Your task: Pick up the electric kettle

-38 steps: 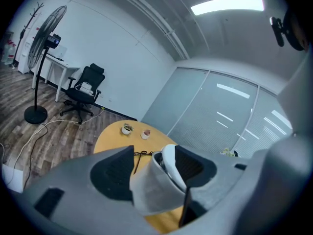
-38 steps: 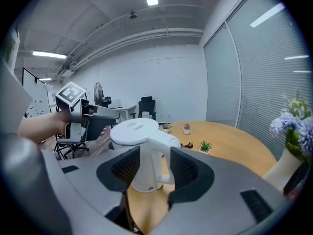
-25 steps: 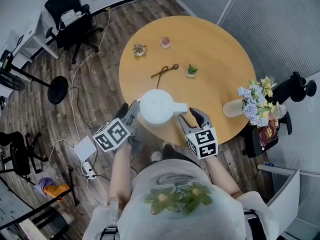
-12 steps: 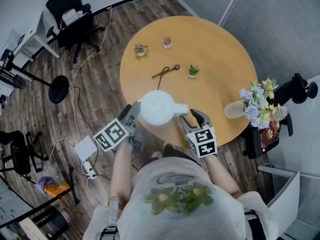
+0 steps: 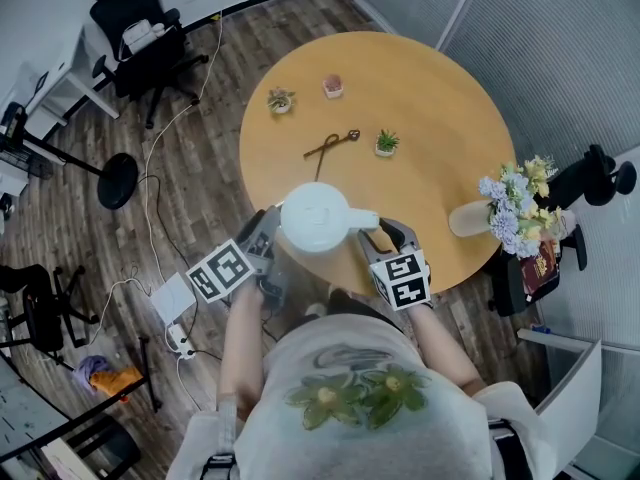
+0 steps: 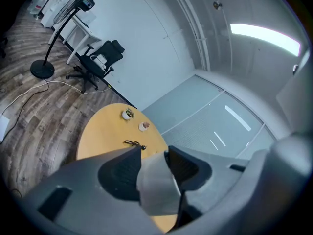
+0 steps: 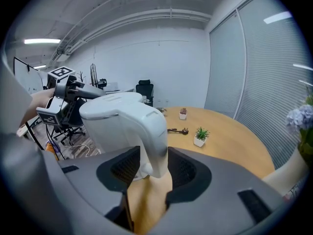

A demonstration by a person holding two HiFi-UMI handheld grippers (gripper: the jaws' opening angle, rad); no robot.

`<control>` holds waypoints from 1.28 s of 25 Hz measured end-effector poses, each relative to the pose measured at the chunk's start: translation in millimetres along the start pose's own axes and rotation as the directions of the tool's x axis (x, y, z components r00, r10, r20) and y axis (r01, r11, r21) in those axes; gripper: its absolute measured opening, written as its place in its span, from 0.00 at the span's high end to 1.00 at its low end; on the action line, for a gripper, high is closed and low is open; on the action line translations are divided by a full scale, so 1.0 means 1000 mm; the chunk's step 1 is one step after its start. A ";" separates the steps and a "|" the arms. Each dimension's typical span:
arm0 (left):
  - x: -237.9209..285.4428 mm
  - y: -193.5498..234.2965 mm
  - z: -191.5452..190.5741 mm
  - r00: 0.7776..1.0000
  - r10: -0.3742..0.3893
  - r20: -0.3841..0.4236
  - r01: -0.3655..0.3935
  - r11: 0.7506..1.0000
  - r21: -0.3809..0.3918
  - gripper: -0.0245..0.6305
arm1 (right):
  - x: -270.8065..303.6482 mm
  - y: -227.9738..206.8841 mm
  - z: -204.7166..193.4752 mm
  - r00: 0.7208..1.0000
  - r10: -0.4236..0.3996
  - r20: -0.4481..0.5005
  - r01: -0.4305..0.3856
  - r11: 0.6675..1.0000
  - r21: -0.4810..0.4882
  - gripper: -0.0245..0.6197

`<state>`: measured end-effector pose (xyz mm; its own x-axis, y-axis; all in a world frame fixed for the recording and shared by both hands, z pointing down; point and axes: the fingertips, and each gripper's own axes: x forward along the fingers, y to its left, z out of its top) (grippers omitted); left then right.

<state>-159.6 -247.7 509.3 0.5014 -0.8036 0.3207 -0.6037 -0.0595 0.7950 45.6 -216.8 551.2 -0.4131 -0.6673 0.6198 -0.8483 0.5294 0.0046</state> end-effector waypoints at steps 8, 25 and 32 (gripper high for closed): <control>0.001 -0.002 -0.002 0.999 -0.016 -0.040 0.015 0.999 -0.035 0.72 | 0.006 -0.001 -0.002 1.000 -0.005 -0.023 0.005 1.000 -0.006 0.67; 0.002 -0.010 -0.002 1.000 -0.012 -0.025 0.011 0.998 -0.055 0.84 | 0.009 -0.004 -0.002 0.999 -0.047 -0.018 0.048 0.999 0.022 0.71; 0.002 -0.011 -0.003 0.999 -0.017 -0.034 0.015 0.998 -0.054 0.84 | 0.009 -0.004 -0.003 0.998 -0.057 -0.006 0.057 0.998 0.034 0.72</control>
<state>-150.1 -246.9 503.1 0.5324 -0.7819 0.3241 -0.5613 -0.0396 0.8266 46.0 -223.1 558.6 -0.3622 -0.6933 0.6230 -0.8813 0.4724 0.0133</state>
